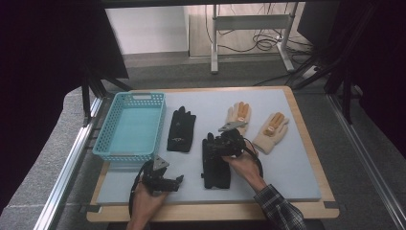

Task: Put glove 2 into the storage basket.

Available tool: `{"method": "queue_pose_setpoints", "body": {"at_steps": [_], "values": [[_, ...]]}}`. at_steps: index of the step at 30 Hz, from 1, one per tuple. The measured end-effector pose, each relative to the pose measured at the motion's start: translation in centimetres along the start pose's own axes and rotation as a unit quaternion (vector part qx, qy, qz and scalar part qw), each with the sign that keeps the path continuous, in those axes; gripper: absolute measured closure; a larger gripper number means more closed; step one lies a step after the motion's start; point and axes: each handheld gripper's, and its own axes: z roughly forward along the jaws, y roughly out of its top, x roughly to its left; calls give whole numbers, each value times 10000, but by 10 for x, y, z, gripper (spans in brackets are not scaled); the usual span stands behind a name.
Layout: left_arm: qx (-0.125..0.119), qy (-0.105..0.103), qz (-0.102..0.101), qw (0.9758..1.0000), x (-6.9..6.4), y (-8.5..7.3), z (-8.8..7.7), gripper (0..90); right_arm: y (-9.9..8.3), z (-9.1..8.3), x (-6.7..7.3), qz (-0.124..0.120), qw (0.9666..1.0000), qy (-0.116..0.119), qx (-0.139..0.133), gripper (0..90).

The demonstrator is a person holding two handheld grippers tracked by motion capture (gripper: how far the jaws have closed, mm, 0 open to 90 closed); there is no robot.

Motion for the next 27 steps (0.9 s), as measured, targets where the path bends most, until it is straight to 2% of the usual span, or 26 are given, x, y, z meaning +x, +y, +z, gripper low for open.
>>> {"method": "queue_pose_setpoints", "body": {"at_steps": [3, 7, 16, 20, 22, 27], "values": [[1, 1, -1, 10000, 0, 0, 0, 45, 9, 14, 0, -47, 10000, 5, 57, 417], [9, -2, 9, 10000, 0, 0, 0, 44, 22, 33, -1, -57, 9999, 4, 125, 418], [17, -2, 5, 10000, 0, 0, 0, 45, 46, 71, -1, -162, 9995, 148, 234, 547], [9, -9, -4, 10000, 0, 0, 0, 45, 55, 85, 0, -198, 9993, 144, 277, 553], [8, -13, -4, 10000, 0, 0, 0, 44, 59, 95, 1, -245, 9991, 142, 307, 545], [5, -12, 0, 10000, 0, 0, 0, 45, 67, 118, 1, -283, 9989, 64, 368, 455]]}}
